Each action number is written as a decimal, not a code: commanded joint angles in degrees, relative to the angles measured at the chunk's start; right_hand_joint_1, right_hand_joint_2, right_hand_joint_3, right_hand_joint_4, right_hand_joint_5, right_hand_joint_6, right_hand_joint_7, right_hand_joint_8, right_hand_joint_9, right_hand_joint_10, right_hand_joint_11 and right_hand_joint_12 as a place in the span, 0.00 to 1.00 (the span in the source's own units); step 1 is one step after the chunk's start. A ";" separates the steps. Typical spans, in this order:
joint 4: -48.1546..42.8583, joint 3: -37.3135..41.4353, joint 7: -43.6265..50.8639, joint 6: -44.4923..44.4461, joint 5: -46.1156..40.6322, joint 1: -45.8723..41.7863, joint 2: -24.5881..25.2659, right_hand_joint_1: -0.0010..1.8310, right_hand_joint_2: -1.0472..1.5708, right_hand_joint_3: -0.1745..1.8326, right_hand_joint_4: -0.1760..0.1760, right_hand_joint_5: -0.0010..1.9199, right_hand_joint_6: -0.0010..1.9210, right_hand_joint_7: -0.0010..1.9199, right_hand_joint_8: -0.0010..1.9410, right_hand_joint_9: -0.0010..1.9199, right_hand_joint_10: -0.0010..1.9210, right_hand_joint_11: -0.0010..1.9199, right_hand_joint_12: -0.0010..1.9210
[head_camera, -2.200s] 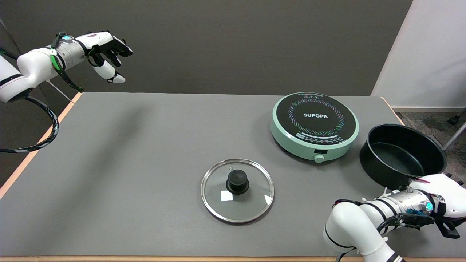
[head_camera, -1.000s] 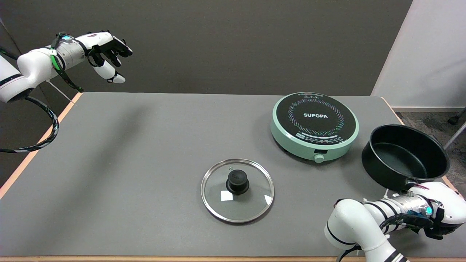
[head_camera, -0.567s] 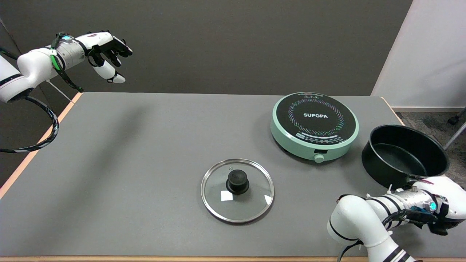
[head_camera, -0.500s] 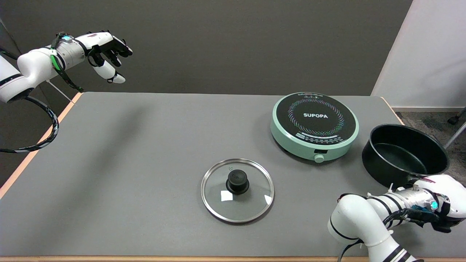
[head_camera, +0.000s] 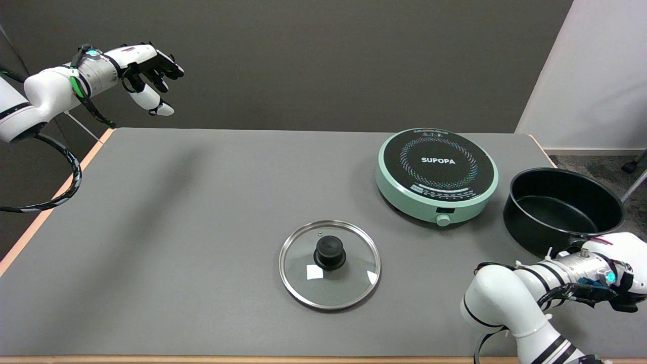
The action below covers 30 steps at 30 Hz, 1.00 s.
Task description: Place the pot onto the induction cooker.
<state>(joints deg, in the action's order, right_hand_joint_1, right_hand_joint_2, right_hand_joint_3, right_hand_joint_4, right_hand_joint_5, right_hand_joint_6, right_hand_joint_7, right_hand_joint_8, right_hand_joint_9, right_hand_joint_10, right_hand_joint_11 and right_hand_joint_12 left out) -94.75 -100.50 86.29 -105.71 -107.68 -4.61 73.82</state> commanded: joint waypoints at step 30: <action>-2.07 0.87 -22.41 0.18 -3.49 -9.09 -8.72 0.58 0.93 0.45 0.22 0.81 0.81 0.81 0.80 0.81 0.81 0.81 0.81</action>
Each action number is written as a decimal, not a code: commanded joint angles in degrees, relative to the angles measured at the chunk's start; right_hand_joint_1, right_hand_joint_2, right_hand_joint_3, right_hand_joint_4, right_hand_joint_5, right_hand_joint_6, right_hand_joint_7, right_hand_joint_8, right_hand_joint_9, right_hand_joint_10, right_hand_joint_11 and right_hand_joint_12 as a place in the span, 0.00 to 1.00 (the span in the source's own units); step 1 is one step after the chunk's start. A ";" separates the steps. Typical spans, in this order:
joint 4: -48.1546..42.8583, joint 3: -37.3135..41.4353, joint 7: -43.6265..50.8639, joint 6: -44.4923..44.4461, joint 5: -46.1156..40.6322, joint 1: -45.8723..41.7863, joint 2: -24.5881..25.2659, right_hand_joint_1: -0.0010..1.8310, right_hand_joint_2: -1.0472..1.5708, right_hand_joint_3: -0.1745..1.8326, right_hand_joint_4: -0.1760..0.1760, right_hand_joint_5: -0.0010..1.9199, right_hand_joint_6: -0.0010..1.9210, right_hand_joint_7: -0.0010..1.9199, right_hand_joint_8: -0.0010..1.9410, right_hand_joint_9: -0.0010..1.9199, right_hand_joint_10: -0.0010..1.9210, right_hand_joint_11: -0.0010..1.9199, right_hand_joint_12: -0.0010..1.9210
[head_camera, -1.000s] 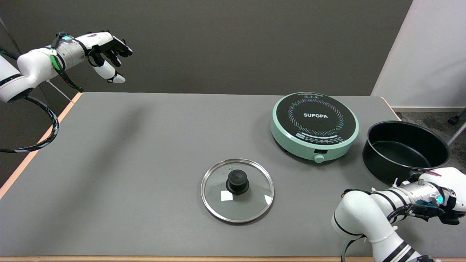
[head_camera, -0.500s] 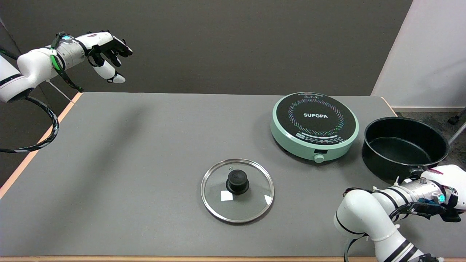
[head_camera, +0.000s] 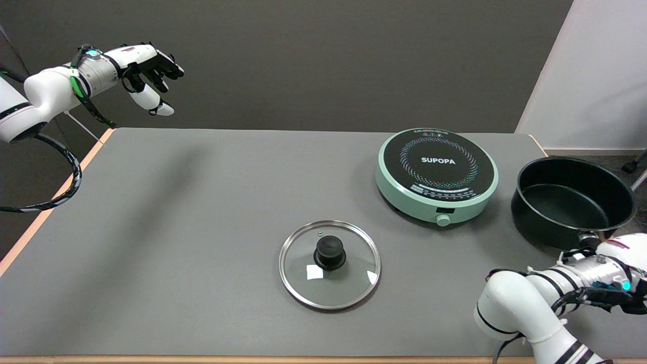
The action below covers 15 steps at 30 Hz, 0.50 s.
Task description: Place the pot onto the induction cooker.
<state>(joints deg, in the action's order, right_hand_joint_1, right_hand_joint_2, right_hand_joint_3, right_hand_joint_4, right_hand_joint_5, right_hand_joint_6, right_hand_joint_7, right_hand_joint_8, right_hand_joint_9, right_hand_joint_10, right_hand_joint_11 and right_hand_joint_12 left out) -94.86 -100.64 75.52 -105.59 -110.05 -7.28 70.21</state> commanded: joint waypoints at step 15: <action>-8.71 0.70 -15.97 5.46 -6.53 -5.81 -18.22 0.58 0.93 0.44 0.22 0.81 0.81 0.81 0.80 0.81 0.81 0.81 0.81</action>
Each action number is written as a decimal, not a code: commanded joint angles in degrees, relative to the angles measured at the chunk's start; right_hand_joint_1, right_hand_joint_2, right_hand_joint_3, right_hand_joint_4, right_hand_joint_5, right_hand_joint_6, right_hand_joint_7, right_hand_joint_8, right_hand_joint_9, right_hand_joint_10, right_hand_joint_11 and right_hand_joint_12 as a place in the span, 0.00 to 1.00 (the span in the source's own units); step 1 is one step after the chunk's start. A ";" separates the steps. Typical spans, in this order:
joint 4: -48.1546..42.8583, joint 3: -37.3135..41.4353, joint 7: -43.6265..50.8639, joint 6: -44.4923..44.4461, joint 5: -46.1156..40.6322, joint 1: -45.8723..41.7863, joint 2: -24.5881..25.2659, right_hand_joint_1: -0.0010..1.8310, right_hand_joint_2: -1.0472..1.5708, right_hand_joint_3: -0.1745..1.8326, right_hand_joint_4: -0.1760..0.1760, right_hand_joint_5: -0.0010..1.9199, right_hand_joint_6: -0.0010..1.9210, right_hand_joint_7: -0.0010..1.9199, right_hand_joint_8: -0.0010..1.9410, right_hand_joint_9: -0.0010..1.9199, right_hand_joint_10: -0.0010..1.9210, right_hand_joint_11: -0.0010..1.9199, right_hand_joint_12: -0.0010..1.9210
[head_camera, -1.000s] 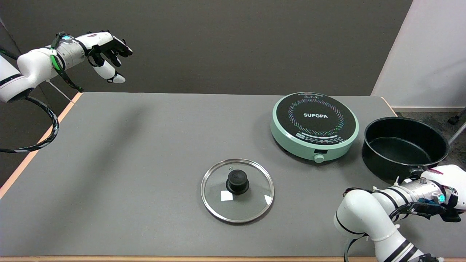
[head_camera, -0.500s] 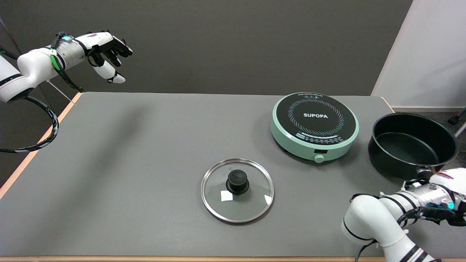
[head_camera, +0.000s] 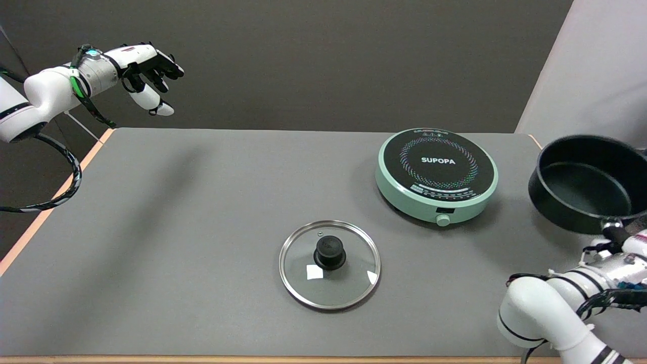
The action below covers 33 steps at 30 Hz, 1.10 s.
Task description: Place the pot onto the induction cooker.
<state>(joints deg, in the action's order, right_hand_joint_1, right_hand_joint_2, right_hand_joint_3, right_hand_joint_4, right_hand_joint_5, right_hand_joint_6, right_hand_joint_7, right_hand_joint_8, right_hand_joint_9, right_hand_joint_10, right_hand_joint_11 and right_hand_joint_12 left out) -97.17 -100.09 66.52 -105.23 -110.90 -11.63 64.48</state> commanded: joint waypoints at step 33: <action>-6.23 0.56 1.63 32.93 -17.49 11.75 -19.47 0.60 0.91 0.42 0.22 0.81 0.81 0.81 0.81 0.81 0.81 0.81 0.81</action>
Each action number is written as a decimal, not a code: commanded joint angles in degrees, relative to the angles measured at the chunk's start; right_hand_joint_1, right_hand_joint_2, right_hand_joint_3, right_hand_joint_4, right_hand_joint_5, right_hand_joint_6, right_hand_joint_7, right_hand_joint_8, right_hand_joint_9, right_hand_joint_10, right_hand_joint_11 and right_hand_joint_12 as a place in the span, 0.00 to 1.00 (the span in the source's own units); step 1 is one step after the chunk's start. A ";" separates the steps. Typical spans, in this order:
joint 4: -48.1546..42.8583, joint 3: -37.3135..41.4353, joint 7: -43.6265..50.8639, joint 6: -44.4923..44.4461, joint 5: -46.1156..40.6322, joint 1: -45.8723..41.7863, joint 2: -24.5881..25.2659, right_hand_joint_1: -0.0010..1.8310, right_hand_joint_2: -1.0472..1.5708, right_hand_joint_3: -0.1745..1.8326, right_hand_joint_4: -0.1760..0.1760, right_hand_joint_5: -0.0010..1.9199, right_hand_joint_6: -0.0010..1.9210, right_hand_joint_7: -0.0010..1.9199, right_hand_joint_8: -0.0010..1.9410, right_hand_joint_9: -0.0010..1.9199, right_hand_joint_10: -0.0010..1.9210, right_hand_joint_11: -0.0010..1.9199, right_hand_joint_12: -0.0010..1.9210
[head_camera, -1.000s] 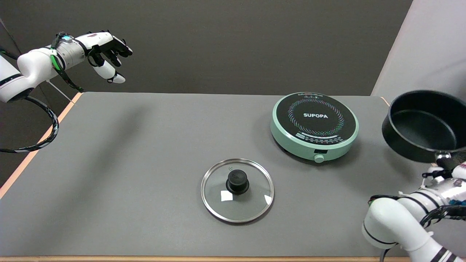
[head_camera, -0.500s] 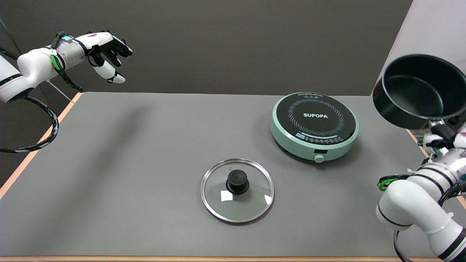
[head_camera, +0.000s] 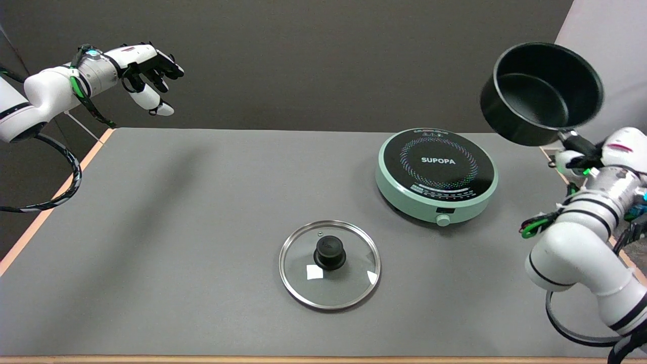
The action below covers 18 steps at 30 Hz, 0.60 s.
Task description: Place the pot onto the induction cooker.
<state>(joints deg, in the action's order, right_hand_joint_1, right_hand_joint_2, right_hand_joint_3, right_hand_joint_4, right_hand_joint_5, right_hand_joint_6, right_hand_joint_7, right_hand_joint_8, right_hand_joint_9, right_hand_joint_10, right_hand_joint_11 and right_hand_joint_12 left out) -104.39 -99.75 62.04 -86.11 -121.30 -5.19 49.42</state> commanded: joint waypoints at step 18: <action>-2.63 -8.34 13.97 13.47 -4.44 7.06 -5.17 0.64 0.82 0.52 0.18 0.78 0.78 0.78 0.77 0.78 0.78 0.78 0.78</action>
<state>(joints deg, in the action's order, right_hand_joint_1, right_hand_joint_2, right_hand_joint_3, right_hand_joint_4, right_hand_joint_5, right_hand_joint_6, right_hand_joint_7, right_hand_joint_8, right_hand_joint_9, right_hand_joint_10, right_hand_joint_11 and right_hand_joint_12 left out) -105.64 -101.68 70.92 -75.30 -126.60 -1.03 44.89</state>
